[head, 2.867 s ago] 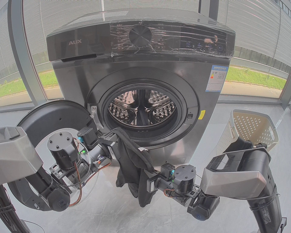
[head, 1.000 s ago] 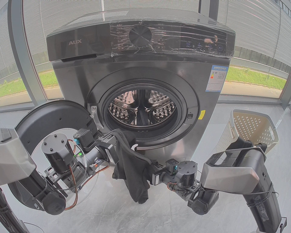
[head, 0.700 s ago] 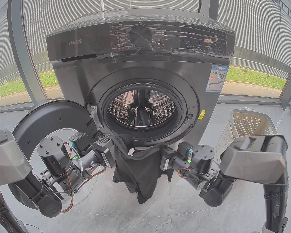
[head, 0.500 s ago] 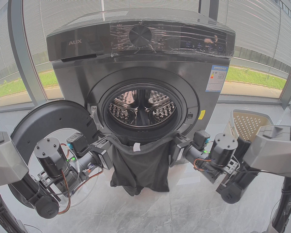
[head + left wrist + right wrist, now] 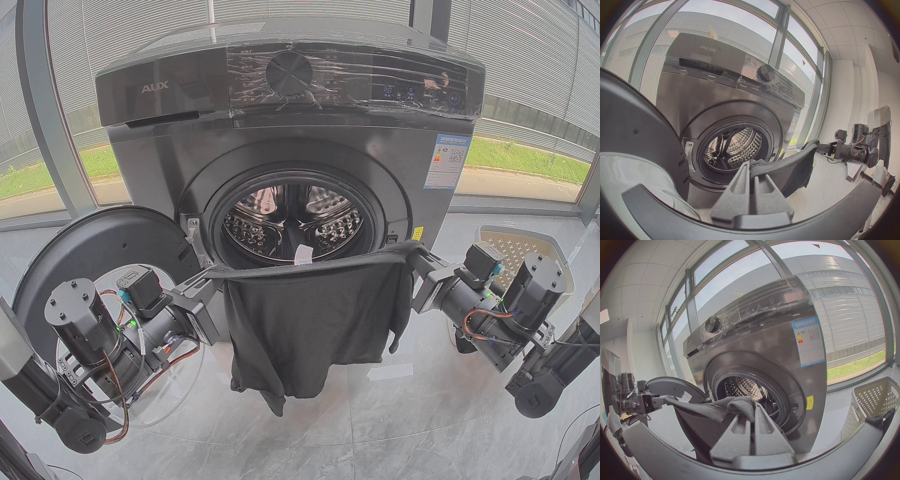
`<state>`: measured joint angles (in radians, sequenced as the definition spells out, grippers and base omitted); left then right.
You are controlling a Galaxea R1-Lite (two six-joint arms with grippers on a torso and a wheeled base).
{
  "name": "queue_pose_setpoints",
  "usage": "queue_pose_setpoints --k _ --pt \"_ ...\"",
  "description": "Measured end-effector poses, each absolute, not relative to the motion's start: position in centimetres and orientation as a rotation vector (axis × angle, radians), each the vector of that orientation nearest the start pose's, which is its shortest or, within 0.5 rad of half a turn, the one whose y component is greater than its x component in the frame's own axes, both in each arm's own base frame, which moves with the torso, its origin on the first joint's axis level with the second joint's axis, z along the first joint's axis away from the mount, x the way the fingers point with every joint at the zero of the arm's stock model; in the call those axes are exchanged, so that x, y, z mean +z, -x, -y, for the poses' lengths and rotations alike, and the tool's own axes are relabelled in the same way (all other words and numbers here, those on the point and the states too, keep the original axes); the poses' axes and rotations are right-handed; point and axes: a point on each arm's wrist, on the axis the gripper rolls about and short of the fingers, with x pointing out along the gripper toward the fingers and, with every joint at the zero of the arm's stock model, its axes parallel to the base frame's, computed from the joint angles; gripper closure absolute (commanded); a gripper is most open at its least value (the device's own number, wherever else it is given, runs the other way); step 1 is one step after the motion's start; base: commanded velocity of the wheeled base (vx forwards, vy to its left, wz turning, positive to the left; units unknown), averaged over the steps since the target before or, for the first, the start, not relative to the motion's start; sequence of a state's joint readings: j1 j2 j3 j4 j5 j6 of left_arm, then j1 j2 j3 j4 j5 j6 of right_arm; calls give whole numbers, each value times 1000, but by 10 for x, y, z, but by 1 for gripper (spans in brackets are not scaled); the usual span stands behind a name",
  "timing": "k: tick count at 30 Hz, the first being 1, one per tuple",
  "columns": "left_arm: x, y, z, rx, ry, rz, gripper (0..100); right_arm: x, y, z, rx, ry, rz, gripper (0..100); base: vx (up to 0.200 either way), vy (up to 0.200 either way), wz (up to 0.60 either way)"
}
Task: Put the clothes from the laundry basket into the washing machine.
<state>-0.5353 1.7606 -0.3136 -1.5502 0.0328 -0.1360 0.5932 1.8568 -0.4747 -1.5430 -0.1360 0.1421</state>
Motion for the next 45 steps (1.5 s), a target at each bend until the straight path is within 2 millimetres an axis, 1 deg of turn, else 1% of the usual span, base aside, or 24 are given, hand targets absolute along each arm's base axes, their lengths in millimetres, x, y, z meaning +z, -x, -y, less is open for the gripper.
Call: queue_pose_setpoints --k 8,18,31,45 --pt "149 -219 129 -509 164 99 100 168 -232 -159 490 -220 190 100 0 0 0" --pt "164 -218 127 -505 183 162 100 181 -220 -162 526 -237 229 100 0 0 0" --pt "170 -217 121 -488 189 190 100 190 -211 -163 554 -254 258 100 0 0 0" --pt "174 -215 119 -490 194 201 100 194 -209 -163 555 -261 272 100 0 0 0"
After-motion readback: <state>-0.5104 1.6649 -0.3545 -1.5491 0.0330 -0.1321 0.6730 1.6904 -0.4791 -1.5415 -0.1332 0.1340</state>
